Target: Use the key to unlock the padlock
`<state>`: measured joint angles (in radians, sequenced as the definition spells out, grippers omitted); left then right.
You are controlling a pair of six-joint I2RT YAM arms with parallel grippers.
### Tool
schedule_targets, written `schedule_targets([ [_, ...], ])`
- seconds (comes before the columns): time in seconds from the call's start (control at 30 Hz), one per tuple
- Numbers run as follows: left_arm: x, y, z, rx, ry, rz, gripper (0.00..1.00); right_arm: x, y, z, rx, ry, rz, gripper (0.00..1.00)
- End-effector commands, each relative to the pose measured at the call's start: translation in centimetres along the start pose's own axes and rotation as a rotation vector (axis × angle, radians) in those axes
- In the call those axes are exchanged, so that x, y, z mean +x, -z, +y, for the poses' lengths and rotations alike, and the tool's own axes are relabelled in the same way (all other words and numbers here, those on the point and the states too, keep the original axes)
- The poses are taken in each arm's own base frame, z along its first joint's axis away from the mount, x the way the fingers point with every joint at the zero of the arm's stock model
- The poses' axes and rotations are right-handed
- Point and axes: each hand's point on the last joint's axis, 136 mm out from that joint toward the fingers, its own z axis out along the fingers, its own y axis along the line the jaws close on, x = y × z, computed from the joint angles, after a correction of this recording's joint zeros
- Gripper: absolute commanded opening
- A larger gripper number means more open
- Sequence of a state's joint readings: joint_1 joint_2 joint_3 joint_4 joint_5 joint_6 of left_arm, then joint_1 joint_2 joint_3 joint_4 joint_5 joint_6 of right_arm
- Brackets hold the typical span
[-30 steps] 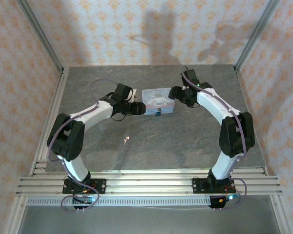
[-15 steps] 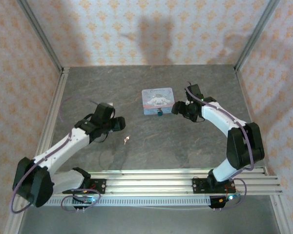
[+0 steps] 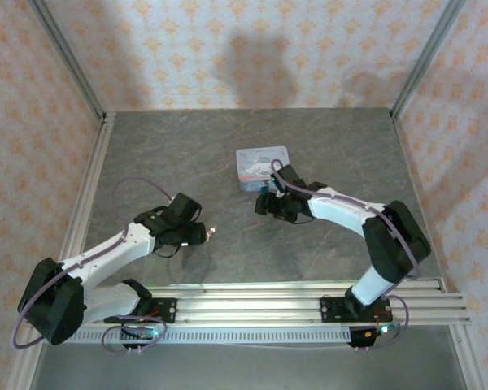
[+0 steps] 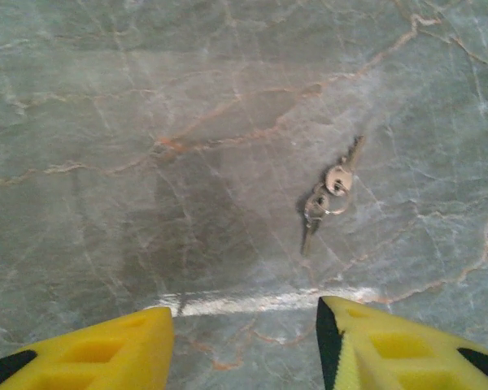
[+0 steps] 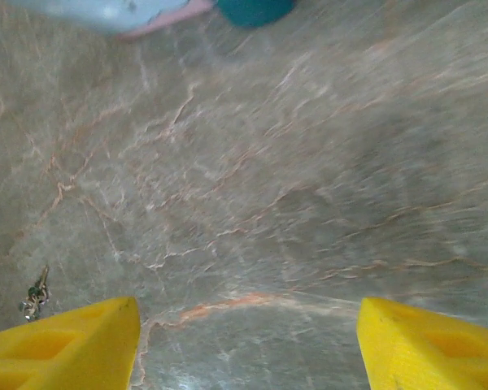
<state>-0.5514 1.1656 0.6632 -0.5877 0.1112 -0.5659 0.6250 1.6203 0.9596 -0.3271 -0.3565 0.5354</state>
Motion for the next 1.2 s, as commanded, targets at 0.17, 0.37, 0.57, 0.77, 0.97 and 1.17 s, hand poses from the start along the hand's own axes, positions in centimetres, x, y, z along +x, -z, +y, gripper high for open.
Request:
schedule_targets([
  [0.17, -2.2, -0.1, -3.0, -0.048, -0.361, 0.056, 0.42, -1.7, -0.8, 1.4, 0.026, 0.021, -0.072, 0.70],
  [0.37, -2.6, -1.4, -3.1, -0.132, -0.490, 0.110, 0.37, -0.4, -0.8, -0.8, 0.070, -0.001, -0.076, 0.70],
  [0.57, -2.6, -2.8, -3.2, -0.141, -0.535, 0.130, 0.34, 0.8, -0.9, -2.2, 0.099, -0.006, -0.060, 0.69],
  [0.77, -2.6, -3.8, -3.4, -0.166, -0.599, 0.184, 0.28, 0.9, 0.6, -2.5, 0.105, -0.002, -0.081, 0.69],
  [0.97, -2.4, -4.2, -3.7, -0.147, -0.617, 0.212, 0.28, 1.8, 2.6, -4.1, 0.125, -0.015, -0.126, 0.69],
  [1.17, -2.1, -4.8, -3.9, -0.152, -0.635, 0.248, 0.28, 3.1, 4.0, -6.0, 0.156, -0.022, -0.149, 0.69],
])
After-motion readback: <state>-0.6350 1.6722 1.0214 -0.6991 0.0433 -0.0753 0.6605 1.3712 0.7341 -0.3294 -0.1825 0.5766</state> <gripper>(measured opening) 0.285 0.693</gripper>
